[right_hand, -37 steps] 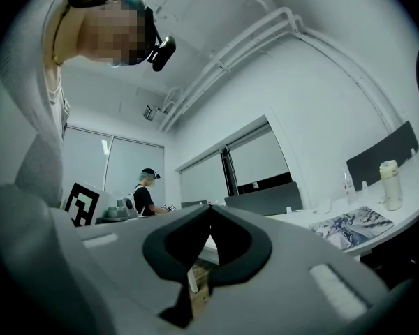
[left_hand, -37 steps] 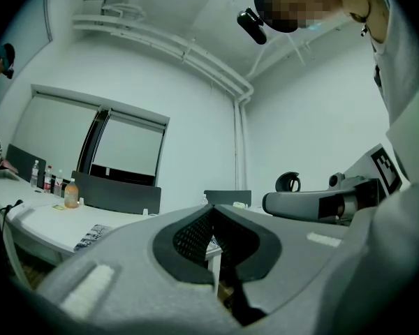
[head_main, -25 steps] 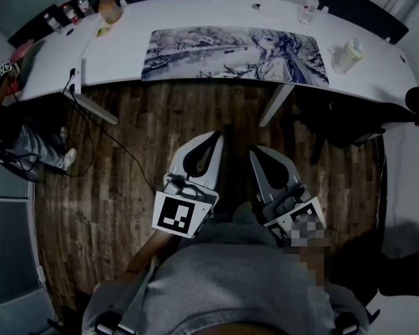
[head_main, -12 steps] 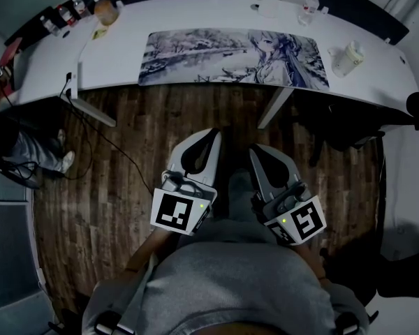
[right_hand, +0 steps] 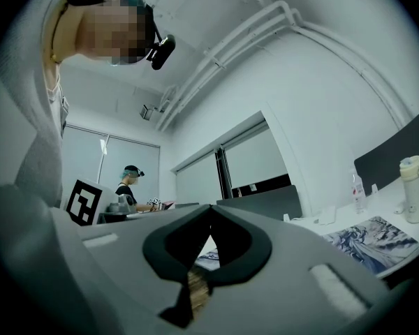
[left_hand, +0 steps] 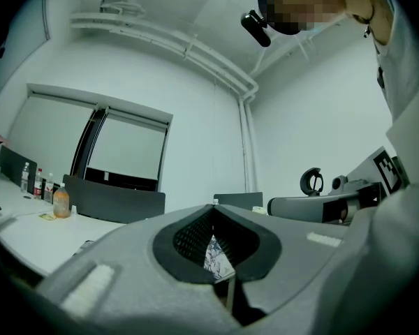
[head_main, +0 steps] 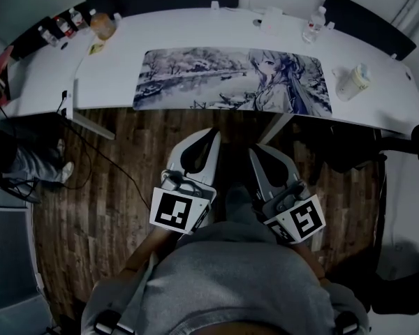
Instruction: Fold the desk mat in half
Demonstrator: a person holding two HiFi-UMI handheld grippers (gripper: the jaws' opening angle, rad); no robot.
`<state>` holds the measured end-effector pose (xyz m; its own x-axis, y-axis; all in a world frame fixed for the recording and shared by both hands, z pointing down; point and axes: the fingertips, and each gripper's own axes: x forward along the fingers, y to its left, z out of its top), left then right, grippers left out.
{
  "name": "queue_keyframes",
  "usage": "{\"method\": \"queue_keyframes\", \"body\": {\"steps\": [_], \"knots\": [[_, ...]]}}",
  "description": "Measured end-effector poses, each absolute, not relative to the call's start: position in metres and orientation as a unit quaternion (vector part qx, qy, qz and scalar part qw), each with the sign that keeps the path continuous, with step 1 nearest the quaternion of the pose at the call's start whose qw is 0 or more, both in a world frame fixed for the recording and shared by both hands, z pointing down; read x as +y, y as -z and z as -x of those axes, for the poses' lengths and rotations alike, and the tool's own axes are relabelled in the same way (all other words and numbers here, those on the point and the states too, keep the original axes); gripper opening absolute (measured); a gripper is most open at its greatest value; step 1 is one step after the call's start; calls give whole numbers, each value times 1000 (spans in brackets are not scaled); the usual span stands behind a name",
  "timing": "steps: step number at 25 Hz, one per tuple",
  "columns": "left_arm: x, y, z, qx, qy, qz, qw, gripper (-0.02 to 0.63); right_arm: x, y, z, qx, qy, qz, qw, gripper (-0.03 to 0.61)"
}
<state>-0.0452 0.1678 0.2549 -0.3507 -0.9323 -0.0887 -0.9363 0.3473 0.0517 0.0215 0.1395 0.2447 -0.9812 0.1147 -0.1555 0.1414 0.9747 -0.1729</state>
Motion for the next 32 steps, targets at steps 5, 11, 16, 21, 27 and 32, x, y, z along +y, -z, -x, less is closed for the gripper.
{"method": "queue_keyframes", "body": {"steps": [5, 11, 16, 21, 27, 32], "knots": [[129, -257, 78, 821, -40, 569, 20, -2, 102, -245, 13, 990, 95, -71, 71, 0], [90, -256, 110, 826, -46, 562, 12, -2, 64, -245, 45, 989, 102, -80, 67, 0], [62, -254, 130, 825, -42, 563, 8, -2, 34, -241, 67, 989, 102, -81, 69, 0], [39, -251, 153, 829, -44, 557, 14, -2, 9, -241, 88, 989, 106, -83, 67, 0], [13, -251, 179, 836, -44, 547, 9, -2, -19, -242, 113, 988, 108, -90, 66, 0], [-4, -256, 193, 838, -42, 544, 9, -2, -36, -242, 131, 987, 109, -97, 67, 0]]}}
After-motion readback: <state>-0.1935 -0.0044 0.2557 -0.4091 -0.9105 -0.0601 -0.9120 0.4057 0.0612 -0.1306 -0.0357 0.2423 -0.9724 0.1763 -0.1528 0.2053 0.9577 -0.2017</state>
